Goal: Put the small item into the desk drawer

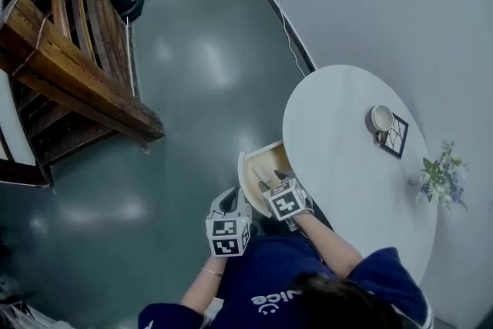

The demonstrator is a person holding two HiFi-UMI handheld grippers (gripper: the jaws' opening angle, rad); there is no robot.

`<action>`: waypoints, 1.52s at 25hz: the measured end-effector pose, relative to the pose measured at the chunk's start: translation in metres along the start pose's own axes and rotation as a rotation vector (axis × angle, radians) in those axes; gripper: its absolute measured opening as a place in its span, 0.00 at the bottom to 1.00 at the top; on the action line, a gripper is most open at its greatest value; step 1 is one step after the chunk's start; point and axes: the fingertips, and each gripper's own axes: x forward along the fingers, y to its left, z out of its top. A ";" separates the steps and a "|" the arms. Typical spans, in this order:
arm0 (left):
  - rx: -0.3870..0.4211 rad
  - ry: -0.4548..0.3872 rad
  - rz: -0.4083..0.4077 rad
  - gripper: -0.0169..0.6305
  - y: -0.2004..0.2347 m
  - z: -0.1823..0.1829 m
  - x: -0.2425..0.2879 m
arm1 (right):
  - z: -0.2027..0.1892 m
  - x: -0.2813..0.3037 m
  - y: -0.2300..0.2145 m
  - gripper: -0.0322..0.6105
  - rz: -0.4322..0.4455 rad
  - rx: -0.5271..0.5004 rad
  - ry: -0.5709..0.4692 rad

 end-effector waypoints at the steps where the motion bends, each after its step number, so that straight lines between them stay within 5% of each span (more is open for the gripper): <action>1: 0.001 -0.009 -0.005 0.03 -0.002 0.003 0.001 | 0.000 -0.006 -0.001 0.42 -0.007 0.011 -0.015; 29: 0.192 -0.207 -0.170 0.03 -0.066 0.072 -0.007 | 0.028 -0.159 -0.041 0.41 -0.251 0.246 -0.573; 38: 0.227 -0.271 -0.233 0.03 -0.089 0.087 -0.013 | 0.020 -0.179 -0.049 0.40 -0.316 0.238 -0.610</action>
